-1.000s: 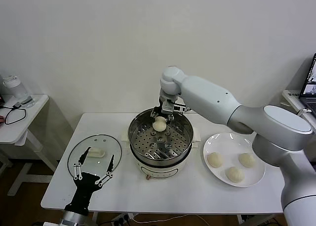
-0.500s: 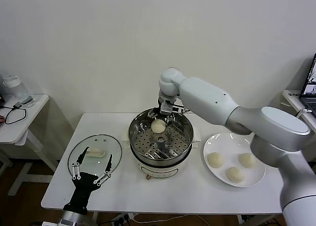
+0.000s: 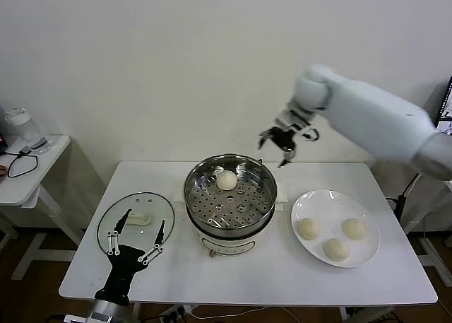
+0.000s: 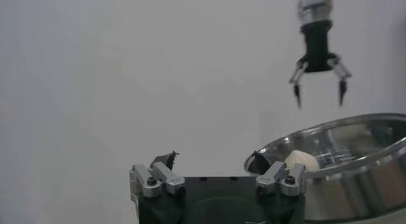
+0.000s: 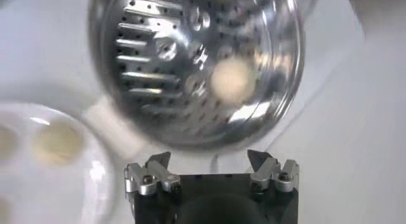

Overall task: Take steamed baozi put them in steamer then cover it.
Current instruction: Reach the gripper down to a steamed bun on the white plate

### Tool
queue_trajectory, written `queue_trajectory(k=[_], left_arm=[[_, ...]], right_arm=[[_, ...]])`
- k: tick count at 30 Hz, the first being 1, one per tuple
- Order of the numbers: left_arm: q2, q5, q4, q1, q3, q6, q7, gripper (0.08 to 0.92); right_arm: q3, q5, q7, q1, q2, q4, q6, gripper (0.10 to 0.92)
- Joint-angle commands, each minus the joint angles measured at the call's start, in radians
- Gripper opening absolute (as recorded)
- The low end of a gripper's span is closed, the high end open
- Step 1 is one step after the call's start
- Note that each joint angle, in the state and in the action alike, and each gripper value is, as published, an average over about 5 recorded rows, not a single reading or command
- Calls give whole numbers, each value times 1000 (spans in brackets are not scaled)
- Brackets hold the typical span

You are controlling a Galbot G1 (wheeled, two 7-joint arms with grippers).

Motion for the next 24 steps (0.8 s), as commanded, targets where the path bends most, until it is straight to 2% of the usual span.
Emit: queue_trajectory(k=[1, 9, 24], left_arm=[[-2, 1, 2, -3, 1, 2, 0, 823], [-6, 1, 4, -4, -2, 4, -1, 823], [-9, 2, 9, 3, -15, 0, -1, 823]], right_arm=[[-175, 184, 25, -58, -211, 53, -220, 823], [-162, 140, 111, -188, -182, 59, -239, 823], [-97, 79, 146, -293, -149, 36, -236, 823]])
